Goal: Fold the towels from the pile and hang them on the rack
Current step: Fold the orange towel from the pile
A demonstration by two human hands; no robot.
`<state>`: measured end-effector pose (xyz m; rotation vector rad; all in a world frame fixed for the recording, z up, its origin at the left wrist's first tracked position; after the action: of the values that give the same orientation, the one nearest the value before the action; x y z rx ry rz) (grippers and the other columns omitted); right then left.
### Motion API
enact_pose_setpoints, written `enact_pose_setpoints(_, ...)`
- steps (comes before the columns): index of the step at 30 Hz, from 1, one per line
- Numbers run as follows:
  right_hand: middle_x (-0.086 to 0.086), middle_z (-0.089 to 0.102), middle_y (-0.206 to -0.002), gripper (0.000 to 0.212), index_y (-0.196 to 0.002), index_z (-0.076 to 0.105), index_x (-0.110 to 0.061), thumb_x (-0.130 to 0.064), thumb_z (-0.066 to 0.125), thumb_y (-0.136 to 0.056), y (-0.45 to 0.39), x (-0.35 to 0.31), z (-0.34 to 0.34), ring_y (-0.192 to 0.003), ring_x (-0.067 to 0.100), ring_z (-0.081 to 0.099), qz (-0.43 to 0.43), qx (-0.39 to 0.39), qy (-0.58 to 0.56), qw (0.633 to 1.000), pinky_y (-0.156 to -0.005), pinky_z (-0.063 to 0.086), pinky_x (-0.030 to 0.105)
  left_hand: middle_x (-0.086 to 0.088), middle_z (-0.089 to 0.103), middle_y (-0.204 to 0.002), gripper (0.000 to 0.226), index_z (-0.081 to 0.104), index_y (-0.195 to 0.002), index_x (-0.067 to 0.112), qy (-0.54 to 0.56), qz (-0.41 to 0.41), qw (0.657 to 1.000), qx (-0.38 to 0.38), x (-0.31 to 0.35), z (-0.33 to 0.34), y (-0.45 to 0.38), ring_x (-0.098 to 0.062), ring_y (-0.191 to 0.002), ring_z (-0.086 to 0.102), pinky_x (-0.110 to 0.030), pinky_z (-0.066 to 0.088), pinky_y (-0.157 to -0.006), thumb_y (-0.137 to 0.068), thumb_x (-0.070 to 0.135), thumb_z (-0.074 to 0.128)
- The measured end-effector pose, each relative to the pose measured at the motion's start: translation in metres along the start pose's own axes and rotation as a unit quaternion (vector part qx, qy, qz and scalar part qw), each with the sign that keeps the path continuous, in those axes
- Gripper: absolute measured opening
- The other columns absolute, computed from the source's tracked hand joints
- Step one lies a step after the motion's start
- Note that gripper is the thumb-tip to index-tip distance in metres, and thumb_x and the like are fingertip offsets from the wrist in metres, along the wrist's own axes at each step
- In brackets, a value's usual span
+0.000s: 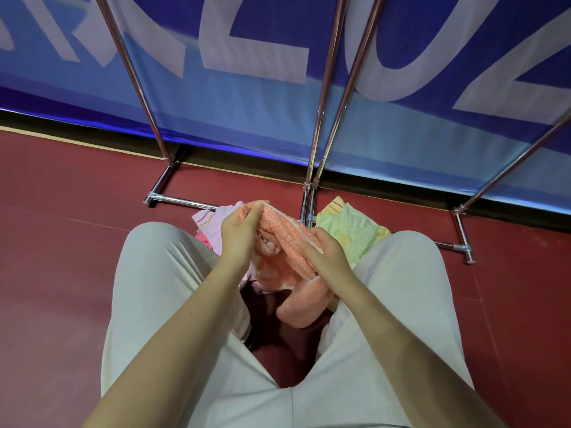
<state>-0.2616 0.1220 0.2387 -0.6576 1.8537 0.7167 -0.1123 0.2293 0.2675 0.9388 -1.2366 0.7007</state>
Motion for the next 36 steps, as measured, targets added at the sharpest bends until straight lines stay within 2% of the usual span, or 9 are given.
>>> enact_pose_setpoints(4, 0.003, 0.067, -0.096, 0.024, -0.102, 0.065, -0.017, -0.038, 0.063, -0.09, -0.004, 0.008, -0.003, -0.088, 0.016, 0.062, 0.002, 0.027, 0.092, 0.995, -0.076, 0.049, 0.033, 0.006, 0.071, -0.086, 0.02, 0.073, -0.082, 0.028, -0.014, -0.001, 1.0, -0.016, -0.002, 0.005, 0.0, -0.017, -0.1, 0.063, -0.027, 0.054, -0.083, -0.094, 0.019, 0.059)
enact_pose_setpoints(9, -0.006, 0.062, -0.073, 0.03, -0.086, 0.065, -0.02, -0.049, 0.058, -0.09, -0.003, 0.006, -0.007, -0.071, 0.014, 0.057, -0.029, 0.051, 0.17, 0.984, -0.068, 0.046, 0.036, 0.001, 0.072, -0.092, 0.017, 0.075, -0.082, 0.028, -0.014, -0.009, 1.0, -0.02, -0.005, 0.004, -0.002, -0.026, -0.113, 0.061, -0.036, 0.053, -0.092, -0.091, 0.025, 0.061)
enact_pose_setpoints(13, 0.007, 0.069, -0.075, 0.059, -0.087, 0.072, -0.01, -0.065, 0.052, -0.081, 0.003, -0.001, -0.008, -0.07, 0.024, 0.063, -0.06, 0.08, 0.158, 0.982, -0.065, 0.051, 0.043, -0.007, 0.071, -0.101, 0.016, 0.074, -0.084, 0.025, -0.009, -0.02, 0.999, -0.031, -0.003, 0.007, 0.001, -0.027, -0.114, 0.06, -0.035, 0.054, -0.091, -0.092, 0.023, 0.061)
enact_pose_setpoints(17, -0.005, 0.046, -0.05, 0.043, -0.051, 0.049, -0.028, -0.039, 0.062, -0.091, 0.007, -0.011, -0.013, -0.049, 0.014, 0.043, -0.089, 0.095, 0.155, 0.979, -0.053, 0.037, 0.036, -0.012, 0.068, -0.116, 0.014, 0.074, -0.085, 0.023, -0.012, -0.03, 0.998, -0.044, -0.002, 0.008, 0.002, -0.022, -0.111, 0.061, -0.031, 0.055, -0.089, -0.09, 0.027, 0.062)
enact_pose_setpoints(19, -0.01, 0.036, -0.049, 0.045, -0.055, 0.036, -0.034, -0.036, 0.052, -0.097, 0.007, -0.013, -0.015, -0.049, 0.008, 0.037, -0.098, 0.087, 0.189, 0.973, -0.055, 0.033, 0.033, -0.013, 0.062, -0.129, 0.027, 0.077, -0.091, 0.024, -0.029, -0.032, 0.998, -0.04, -0.005, 0.006, -0.002, -0.023, -0.121, 0.058, -0.042, 0.05, -0.099, -0.076, 0.044, 0.066)
enact_pose_setpoints(22, -0.008, 0.045, -0.056, 0.029, -0.077, 0.051, -0.024, -0.033, 0.039, -0.102, 0.003, -0.008, -0.018, -0.056, 0.015, 0.048, -0.108, 0.059, 0.227, 0.966, -0.06, 0.043, 0.042, -0.012, 0.063, -0.128, 0.031, 0.077, -0.09, 0.031, -0.045, -0.039, 0.998, -0.034, -0.009, 0.003, -0.006, -0.024, -0.127, 0.053, -0.046, 0.047, -0.103, -0.069, 0.05, 0.064)
enact_pose_setpoints(26, -0.002, 0.066, -0.083, 0.023, -0.113, 0.057, -0.028, -0.042, 0.049, -0.096, 0.001, -0.006, -0.012, -0.079, 0.018, 0.061, -0.119, 0.004, 0.224, 0.967, -0.073, 0.049, 0.041, -0.005, 0.071, -0.1, 0.017, 0.074, -0.096, 0.016, -0.027, -0.039, 0.998, -0.028, 0.001, 0.004, 0.0, -0.018, -0.099, 0.064, -0.031, 0.053, -0.088, -0.09, 0.026, 0.061)
enact_pose_setpoints(29, 0.0, 0.064, -0.095, 0.022, -0.115, 0.056, -0.022, -0.033, 0.05, -0.096, 0.0, -0.002, -0.008, -0.086, 0.02, 0.059, -0.127, -0.015, 0.245, 0.961, -0.076, 0.049, 0.045, 0.001, 0.069, -0.085, 0.015, 0.072, -0.096, 0.015, -0.012, -0.047, 0.999, 0.008, 0.001, -0.004, -0.005, -0.012, -0.083, 0.063, -0.024, 0.053, -0.077, -0.093, 0.02, 0.059)
enact_pose_setpoints(36, 0.008, 0.061, -0.095, 0.019, -0.108, 0.052, -0.007, -0.008, 0.043, -0.092, -0.005, -0.004, -0.022, -0.079, 0.03, 0.058, -0.07, 0.093, 0.316, 0.942, -0.067, 0.048, 0.042, -0.003, 0.068, -0.084, 0.013, 0.071, -0.083, 0.021, 0.025, -0.071, 0.997, 0.033, 0.001, -0.013, -0.006, -0.017, -0.082, 0.064, -0.037, 0.052, -0.09, -0.092, 0.021, 0.061)
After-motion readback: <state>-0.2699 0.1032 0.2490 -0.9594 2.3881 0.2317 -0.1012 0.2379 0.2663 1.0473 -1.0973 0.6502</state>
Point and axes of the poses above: each hand's wrist, its own y-axis away from the middle knuckle, its own z-axis out of the palm, x = y × z, the point moved 6 cm from there along -y, towards the middle knuckle
